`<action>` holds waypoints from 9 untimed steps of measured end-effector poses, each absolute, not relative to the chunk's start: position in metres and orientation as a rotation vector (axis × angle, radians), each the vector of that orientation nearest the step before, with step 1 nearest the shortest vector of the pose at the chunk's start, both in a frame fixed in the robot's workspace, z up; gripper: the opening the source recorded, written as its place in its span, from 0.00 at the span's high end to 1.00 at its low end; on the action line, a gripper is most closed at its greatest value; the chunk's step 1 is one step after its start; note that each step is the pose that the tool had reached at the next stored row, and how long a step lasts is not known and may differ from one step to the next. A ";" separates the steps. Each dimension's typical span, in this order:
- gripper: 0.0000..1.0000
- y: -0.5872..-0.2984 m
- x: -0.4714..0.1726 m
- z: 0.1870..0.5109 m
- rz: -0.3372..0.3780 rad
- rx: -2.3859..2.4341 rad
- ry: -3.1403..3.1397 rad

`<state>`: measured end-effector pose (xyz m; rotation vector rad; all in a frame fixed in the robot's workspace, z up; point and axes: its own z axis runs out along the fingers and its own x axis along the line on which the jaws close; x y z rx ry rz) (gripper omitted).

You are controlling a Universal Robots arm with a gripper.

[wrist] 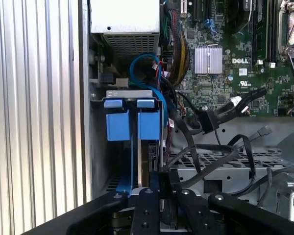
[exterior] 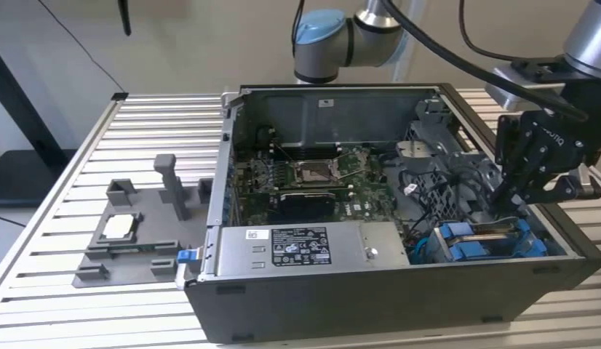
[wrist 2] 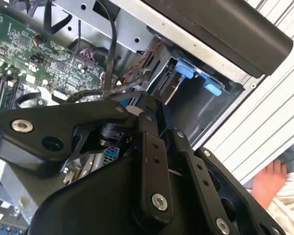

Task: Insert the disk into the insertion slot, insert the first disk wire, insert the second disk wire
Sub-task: 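Insert the first disk wire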

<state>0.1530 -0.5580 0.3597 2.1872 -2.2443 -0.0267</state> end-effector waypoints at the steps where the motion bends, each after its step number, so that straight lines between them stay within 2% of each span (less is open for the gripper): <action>1: 0.81 -0.558 0.155 0.360 -0.028 2.187 -2.244; 9: 0.81 -0.559 0.155 0.359 -0.033 2.187 -2.245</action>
